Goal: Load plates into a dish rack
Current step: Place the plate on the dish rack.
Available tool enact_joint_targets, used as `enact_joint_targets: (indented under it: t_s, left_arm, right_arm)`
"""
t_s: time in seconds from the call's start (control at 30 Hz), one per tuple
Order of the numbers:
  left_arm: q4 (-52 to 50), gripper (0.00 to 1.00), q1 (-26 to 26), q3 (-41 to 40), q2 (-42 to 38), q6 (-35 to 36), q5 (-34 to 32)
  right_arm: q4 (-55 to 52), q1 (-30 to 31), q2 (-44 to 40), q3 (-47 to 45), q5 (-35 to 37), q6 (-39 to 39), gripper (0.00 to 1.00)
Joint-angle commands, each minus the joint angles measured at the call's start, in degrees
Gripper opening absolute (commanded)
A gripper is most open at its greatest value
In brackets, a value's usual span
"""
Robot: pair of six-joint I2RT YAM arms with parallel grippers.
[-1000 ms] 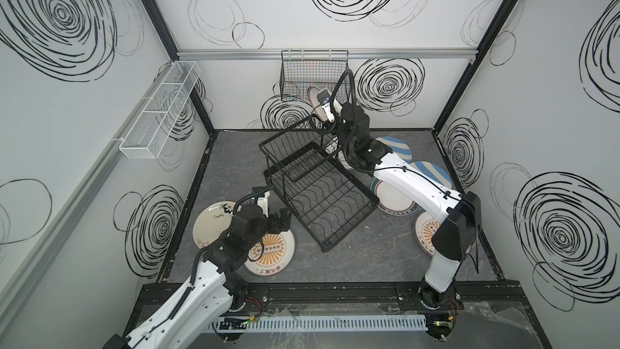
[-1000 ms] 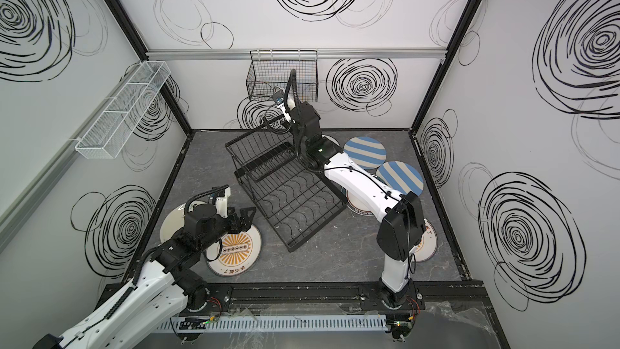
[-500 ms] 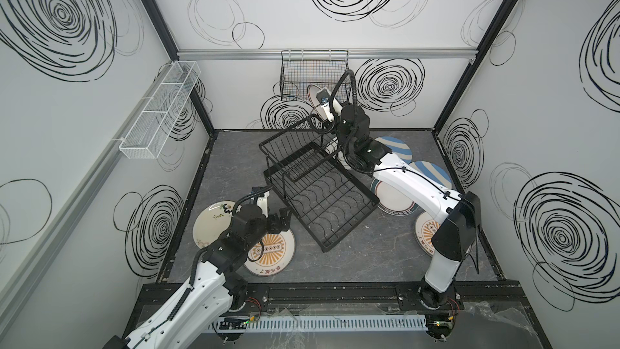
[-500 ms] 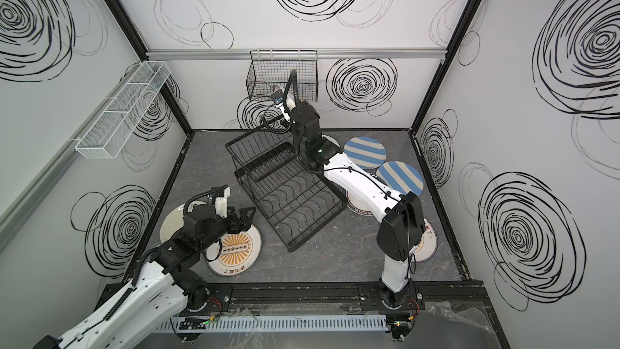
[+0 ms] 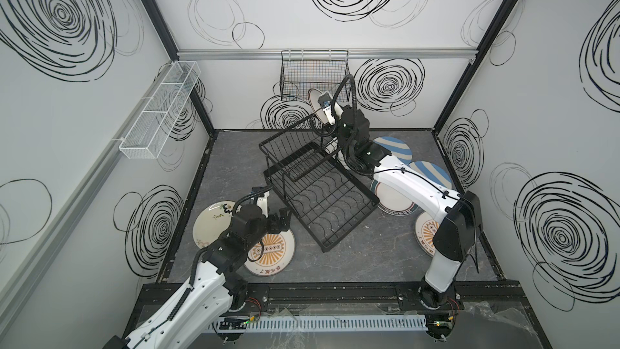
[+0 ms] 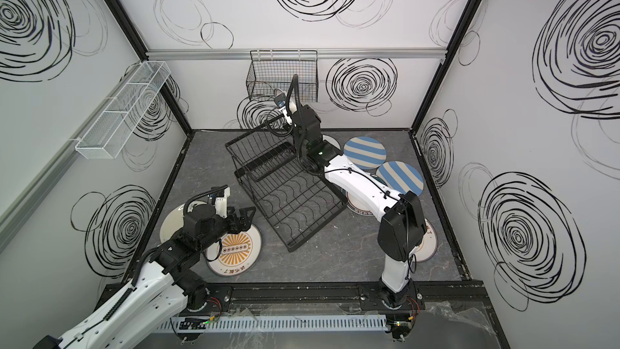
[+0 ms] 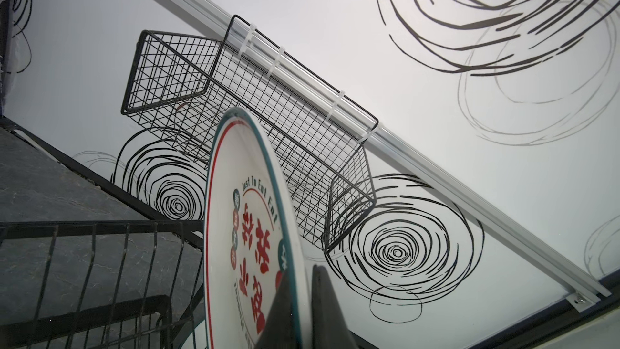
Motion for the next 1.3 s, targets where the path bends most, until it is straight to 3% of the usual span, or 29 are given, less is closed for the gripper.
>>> enact_joint_targets:
  t_s: [0.0,0.57,0.8,1.27]
  left_arm:
    - [1.02,0.96,0.66,-0.15,0.07,-0.17,-0.36]
    - [1.28,0.96,1.06,-0.08,0.43,-0.05,0.27]
    - [1.23,0.96,0.99,-0.19,0.06,-0.11,0.09]
    - [1.04,0.96,1.0,-0.19,-0.02,-0.14,0.0]
  right_arm:
    - [1.82,-2.8,-3.46,-2.46,2.73,1.01,0.0]
    - [4.19,-4.62,-9.18,-11.46,-0.09,6.71,0.0]
    - [5.41,-4.65,-10.06,-13.98,-0.26,8.58,0.2]
    - [5.13,-3.93,-9.32,-13.05,-0.16,7.76,0.29]
